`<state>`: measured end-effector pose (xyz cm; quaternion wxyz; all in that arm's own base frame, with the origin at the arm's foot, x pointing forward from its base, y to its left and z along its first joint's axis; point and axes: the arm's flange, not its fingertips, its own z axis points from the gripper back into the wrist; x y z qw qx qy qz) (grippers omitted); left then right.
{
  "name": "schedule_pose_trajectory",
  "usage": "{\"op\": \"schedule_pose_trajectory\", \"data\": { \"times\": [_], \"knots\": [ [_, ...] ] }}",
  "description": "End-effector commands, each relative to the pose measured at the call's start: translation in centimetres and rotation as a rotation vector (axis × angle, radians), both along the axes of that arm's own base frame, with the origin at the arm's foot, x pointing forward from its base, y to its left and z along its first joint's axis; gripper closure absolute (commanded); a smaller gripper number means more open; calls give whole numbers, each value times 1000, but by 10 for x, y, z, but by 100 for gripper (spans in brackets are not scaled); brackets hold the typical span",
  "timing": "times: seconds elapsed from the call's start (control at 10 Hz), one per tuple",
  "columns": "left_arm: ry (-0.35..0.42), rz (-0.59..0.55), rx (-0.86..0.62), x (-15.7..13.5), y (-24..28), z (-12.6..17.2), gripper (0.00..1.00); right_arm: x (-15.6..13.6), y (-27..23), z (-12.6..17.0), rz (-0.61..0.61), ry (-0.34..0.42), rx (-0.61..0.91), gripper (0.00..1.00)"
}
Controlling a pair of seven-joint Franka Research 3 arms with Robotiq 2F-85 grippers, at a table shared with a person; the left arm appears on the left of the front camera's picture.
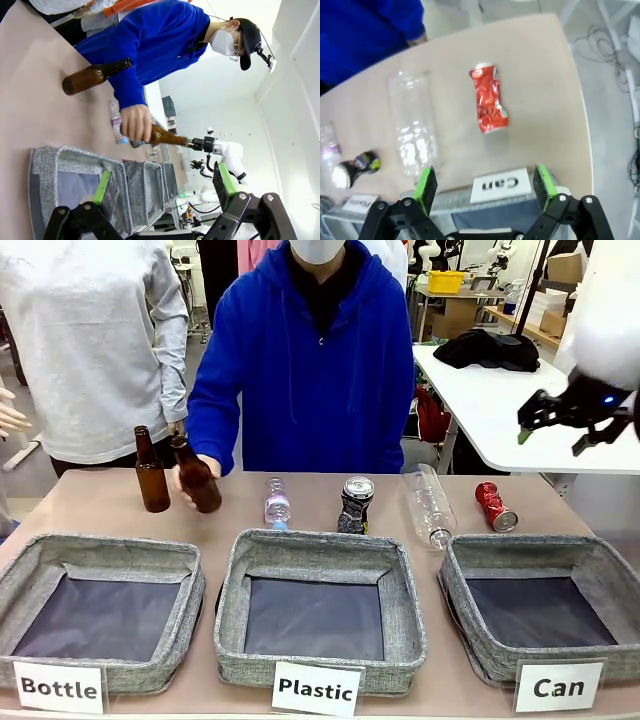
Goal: Sort the can waste into the basket.
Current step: Pick up the can waste from the table and place it in the right Fabric basket.
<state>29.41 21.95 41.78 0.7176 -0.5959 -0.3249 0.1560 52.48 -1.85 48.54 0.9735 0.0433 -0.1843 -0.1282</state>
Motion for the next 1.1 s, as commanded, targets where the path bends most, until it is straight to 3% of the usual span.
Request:
{"op": "schedule_pose_trajectory", "data": {
  "times": [0.0, 0.5, 0.7, 1.0],
  "knots": [
    [-20, -12, 6, -3, 1, 0, 0, 27, 10, -23, -9, -15, -63, 0],
    [0, 0, 0, 0, 0, 0, 0, 54, 35, -104, 52, 26, -183, 0],
    [-164, 73, -44, -68, 26, 95, 0, 62, 33, -122, 64, 11, -182, 0],
    [-161, 84, -84, -123, 47, 135, 0, 74, 29, -146, 104, -8, -219, 0]
  ]
}}
